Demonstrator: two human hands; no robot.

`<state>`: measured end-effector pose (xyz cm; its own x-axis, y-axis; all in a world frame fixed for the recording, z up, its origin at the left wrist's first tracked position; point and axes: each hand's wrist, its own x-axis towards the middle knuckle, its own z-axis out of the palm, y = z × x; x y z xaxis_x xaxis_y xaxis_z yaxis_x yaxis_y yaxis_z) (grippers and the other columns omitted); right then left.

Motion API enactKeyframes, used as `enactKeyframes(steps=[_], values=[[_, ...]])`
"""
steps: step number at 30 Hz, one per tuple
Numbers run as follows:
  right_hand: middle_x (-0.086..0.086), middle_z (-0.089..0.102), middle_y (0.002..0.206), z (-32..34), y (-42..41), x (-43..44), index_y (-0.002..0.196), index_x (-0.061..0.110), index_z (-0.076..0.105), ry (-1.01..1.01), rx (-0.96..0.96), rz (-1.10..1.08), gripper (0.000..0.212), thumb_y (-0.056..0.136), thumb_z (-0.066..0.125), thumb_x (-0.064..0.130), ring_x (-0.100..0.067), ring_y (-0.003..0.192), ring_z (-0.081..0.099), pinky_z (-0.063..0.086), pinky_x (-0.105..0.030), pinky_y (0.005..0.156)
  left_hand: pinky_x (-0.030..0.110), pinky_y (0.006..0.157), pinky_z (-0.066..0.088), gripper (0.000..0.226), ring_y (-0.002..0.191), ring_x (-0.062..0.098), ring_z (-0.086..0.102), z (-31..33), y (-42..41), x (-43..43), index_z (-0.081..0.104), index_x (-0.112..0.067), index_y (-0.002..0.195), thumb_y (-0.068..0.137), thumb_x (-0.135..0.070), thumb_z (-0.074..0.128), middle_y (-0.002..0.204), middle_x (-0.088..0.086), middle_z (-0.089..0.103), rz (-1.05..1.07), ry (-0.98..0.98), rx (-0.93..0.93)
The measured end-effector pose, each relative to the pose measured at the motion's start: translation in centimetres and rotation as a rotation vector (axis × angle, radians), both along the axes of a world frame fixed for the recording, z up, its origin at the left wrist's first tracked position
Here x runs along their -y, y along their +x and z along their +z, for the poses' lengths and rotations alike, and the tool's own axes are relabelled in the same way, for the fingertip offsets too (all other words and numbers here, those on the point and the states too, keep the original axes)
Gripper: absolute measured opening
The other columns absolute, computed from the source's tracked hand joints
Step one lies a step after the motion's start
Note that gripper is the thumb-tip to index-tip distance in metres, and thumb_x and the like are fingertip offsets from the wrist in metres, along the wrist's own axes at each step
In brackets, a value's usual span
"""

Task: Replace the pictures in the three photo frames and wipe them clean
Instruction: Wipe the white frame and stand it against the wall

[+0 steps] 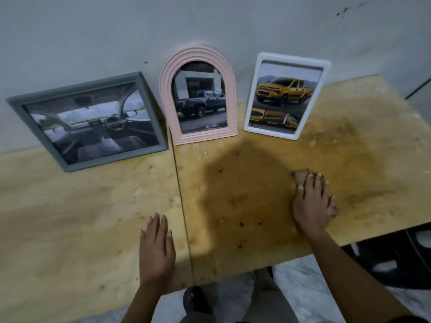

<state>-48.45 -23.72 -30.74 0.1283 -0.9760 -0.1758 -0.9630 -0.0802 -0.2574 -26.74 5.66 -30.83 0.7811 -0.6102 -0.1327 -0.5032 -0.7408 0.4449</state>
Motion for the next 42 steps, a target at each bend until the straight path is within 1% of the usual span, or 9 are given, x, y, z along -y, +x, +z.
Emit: enactKeyframes(steps=[7,16,22,25,28,30,34,38,42], values=[[0.003,0.018,0.157,-0.6,7.2,-7.7,0.148,0.022,0.024,-0.049,0.065,0.232,0.050,0.100,0.022,0.037,-0.021,0.144,0.012,0.012,-0.044,0.113,0.021,0.116,-0.005,0.055,0.144,0.005,0.003,-1.6,1.2,-5.2,0.023,-0.022,0.147,0.097,-0.044,0.015,0.155,-0.007,0.012,-0.176,0.017,0.084],[0.012,0.041,0.142,-1.6,6.9,-19.1,0.132,0.024,0.053,-0.136,0.208,0.503,0.046,0.094,0.031,0.035,-0.015,0.135,0.035,0.030,-0.036,0.103,0.042,0.112,0.024,0.053,0.140,0.025,0.030,-1.4,0.9,-4.7,0.041,-0.010,0.141,0.095,-0.033,0.024,0.150,0.009,0.034,-0.200,0.026,0.133],[0.006,0.055,0.132,-1.8,6.5,-25.6,0.123,0.019,0.062,-0.172,0.388,0.528,0.039,0.091,0.039,0.025,-0.014,0.129,0.036,0.027,-0.029,0.101,0.049,0.108,0.030,0.055,0.137,0.023,0.027,-1.4,1.4,-5.4,0.043,-0.007,0.139,0.093,-0.033,0.028,0.147,0.013,0.037,-0.232,-0.059,0.095],[0.002,0.058,0.130,-1.4,6.7,-26.4,0.122,0.019,0.063,-0.132,0.472,0.528,0.038,0.093,0.039,0.028,-0.013,0.126,0.044,0.038,-0.029,0.096,0.043,0.112,0.019,0.061,0.140,0.019,0.016,-1.6,1.9,-5.9,0.037,-0.008,0.143,0.092,-0.040,0.022,0.152,0.010,0.027,-0.284,-0.074,0.088],[-0.001,0.071,0.098,0.8,6.8,-25.7,0.101,0.026,0.069,0.059,0.658,0.336,0.047,0.095,0.031,0.054,-0.016,0.095,0.064,0.047,-0.030,0.079,0.035,0.114,0.005,0.068,0.143,0.015,0.004,-1.6,2.3,-6.3,0.028,-0.011,0.146,0.090,-0.047,0.014,0.155,0.004,0.014,-0.317,-0.087,0.052],[0.002,0.061,0.080,3.0,6.4,-24.1,0.090,0.023,0.062,0.237,0.841,0.112,0.044,0.095,0.031,0.052,-0.020,0.081,0.059,0.040,-0.030,0.065,0.032,0.114,0.001,0.070,0.143,0.014,0.001,-1.5,2.3,-6.3,0.025,-0.011,0.147,0.089,-0.049,0.011,0.155,0.002,0.008,-0.335,-0.090,0.048],[-0.015,0.060,0.108,6.5,3.9,-18.7,0.117,0.001,0.056,0.017,0.915,-0.350,0.038,0.102,0.033,0.028,-0.034,0.108,0.054,0.043,-0.035,0.081,0.034,0.114,0.003,0.068,0.143,0.017,0.002,-1.6,2.3,-6.3,0.026,-0.010,0.146,0.091,-0.047,0.010,0.153,0.002,0.008,-0.347,-0.073,0.084],[-0.027,0.060,0.106,5.5,0.7,-15.2,0.113,-0.002,0.055,-0.173,0.648,-0.311,0.036,0.102,0.031,0.022,-0.042,0.097,0.056,0.042,-0.043,0.072,0.042,0.111,0.019,0.064,0.142,0.022,0.017,-2.2,2.5,-6.6,0.033,-0.006,0.143,0.098,-0.045,0.008,0.152,0.011,0.024,-0.346,-0.019,0.139],[-0.014,0.044,0.143,0.5,0.9,-16.8,0.125,0.003,0.057,-0.126,0.258,0.008,0.031,0.098,0.042,0.009,-0.031,0.135,0.037,0.028,-0.044,0.111,0.044,0.111,0.021,0.056,0.141,0.019,0.014,-2.6,2.6,-6.7,0.030,-0.007,0.144,0.096,-0.034,0.023,0.153,0.010,0.024,-0.342,-0.004,0.168]])
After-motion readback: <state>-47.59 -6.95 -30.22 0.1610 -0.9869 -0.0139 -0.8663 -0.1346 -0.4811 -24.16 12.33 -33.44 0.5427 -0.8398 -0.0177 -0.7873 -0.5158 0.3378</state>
